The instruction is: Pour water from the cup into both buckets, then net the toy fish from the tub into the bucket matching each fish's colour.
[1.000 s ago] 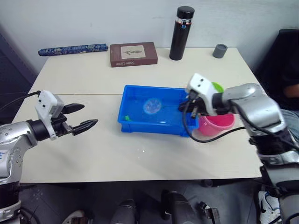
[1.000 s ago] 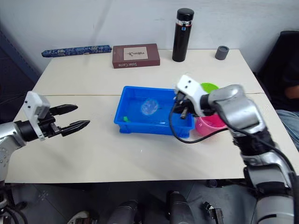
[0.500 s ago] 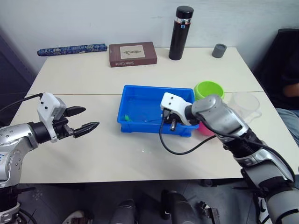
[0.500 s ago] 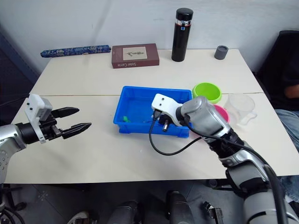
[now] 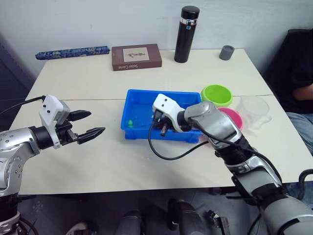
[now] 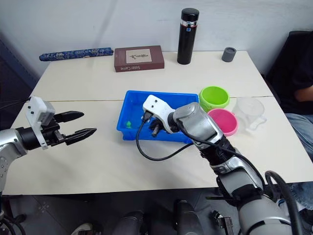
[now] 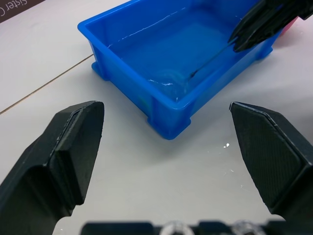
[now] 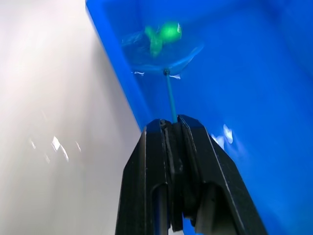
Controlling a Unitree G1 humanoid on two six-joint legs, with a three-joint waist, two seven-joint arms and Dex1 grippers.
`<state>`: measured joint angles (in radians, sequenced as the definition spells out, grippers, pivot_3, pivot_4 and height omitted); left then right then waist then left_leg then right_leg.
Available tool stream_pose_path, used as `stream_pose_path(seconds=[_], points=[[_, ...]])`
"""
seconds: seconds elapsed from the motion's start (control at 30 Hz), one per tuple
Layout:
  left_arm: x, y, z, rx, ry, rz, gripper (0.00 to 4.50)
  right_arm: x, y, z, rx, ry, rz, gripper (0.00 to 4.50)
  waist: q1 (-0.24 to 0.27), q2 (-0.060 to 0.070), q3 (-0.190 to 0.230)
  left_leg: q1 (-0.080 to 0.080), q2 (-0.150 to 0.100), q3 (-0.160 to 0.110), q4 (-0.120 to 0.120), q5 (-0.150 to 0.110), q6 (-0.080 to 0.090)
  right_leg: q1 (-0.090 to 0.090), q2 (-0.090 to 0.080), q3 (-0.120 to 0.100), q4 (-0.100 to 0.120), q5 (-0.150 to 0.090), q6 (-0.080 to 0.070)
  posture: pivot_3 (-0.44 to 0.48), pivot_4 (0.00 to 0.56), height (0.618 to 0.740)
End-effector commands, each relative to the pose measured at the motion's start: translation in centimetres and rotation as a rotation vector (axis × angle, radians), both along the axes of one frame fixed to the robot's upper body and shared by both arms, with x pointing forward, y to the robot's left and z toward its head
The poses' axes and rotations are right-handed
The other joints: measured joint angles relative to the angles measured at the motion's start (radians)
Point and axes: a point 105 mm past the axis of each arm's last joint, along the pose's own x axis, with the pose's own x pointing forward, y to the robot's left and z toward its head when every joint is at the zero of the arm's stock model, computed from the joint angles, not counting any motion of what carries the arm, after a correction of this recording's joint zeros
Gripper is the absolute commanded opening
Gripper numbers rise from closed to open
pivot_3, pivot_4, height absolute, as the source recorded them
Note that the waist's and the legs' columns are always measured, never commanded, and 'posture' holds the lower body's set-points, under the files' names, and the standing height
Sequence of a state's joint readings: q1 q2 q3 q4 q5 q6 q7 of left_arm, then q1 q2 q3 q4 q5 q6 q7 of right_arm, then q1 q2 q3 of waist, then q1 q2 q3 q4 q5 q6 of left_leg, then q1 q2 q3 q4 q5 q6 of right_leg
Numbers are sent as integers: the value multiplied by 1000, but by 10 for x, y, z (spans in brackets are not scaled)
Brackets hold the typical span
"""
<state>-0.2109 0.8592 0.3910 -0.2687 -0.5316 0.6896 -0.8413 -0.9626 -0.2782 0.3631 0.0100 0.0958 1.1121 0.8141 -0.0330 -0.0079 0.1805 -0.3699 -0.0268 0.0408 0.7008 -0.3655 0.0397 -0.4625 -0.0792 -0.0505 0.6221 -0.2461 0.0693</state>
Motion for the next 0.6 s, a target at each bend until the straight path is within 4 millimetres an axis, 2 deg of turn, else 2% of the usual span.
stream_pose_path(seconds=[0.03, 0.23, 0.4, 0.6], points=[[-2, -2, 13, 14, -53, -12, 4433, -1, 1, 15, 78, 2, -6, 0, 1, 0, 0, 0, 0, 0, 0, 0, 0, 0, 0, 0, 0, 0, 0, 0, 150, 740], [0, -2, 14, 13, -55, -16, 4433, 6, -22, 15, 107, 32, -83, 0, 1, 0, 0, 0, 0, 0, 0, 0, 0, 0, 0, 0, 0, 0, 0, 0, 150, 740], [3, -4, 15, 12, -60, -32, 4433, 7, -50, 12, 95, 41, -149, 0, 4, 0, 0, 0, 0, 0, -1, 0, 0, 0, 0, 0, 0, 0, 0, 0, 150, 740], [8, -7, 16, 10, -66, -55, 4433, 6, -63, 13, 98, 36, -185, 0, 3, 0, 0, 0, 0, 0, -1, 0, 0, 0, 0, 0, 0, 0, 0, 0, 150, 740]])
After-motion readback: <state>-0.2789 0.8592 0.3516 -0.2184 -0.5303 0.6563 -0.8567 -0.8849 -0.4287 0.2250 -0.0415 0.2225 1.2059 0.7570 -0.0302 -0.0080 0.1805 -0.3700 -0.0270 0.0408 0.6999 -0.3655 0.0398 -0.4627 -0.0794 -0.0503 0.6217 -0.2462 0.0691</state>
